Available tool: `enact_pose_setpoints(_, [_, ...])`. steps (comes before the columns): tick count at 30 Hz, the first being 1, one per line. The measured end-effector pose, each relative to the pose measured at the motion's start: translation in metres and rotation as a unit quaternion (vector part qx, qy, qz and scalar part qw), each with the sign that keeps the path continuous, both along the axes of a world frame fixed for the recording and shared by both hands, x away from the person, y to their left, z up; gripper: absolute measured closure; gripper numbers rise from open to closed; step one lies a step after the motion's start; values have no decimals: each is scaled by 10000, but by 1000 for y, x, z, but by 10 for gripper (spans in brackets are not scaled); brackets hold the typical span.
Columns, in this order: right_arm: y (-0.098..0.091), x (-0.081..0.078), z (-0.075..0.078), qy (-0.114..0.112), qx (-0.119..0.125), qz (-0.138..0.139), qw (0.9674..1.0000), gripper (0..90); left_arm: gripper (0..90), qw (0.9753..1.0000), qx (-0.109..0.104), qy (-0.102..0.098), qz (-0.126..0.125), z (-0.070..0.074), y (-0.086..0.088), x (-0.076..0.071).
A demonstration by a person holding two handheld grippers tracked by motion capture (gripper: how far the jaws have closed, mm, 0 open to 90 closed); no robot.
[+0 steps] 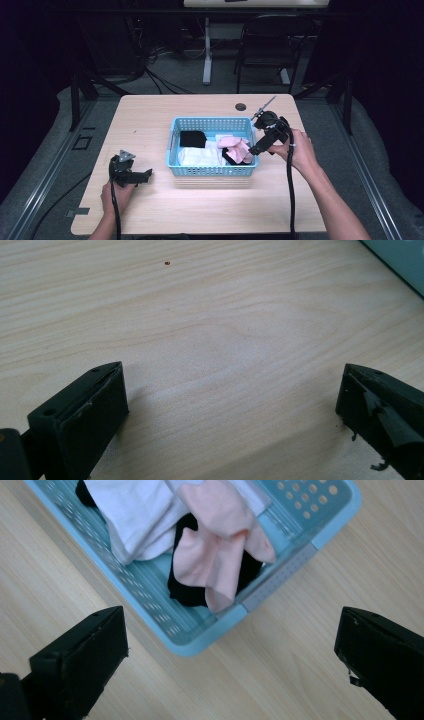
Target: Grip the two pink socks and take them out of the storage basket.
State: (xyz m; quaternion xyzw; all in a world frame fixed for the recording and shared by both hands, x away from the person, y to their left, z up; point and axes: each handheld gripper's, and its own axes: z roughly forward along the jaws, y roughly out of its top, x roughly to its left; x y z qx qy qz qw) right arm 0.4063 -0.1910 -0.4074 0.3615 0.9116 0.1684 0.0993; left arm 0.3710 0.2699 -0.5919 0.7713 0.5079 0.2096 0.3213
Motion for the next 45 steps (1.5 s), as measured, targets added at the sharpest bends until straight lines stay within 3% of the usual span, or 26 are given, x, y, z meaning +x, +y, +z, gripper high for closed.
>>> enact_pose_setpoints(11, [34,21,-16,203,-96,247,9994,2,1,10000,-3,-22,-7,0,0,0])
enact_pose_setpoints(23, [62,53,-42,309,-266,297,9987,129,1,10000,-8,-15,-7,0,0,0])
enact_pose_setpoints(26, [69,59,-46,325,-415,332,9981,145,1,10000,-8,-17,-8,0,0,0])
enact_pose_setpoints(38, [90,74,-69,297,-644,308,9970,322,1,10000,-4,-15,-15,0,0,0])
enact_pose_setpoints(45, [98,77,-81,377,-848,317,9952,309,1,10000,2,-15,-21,0,0,0])
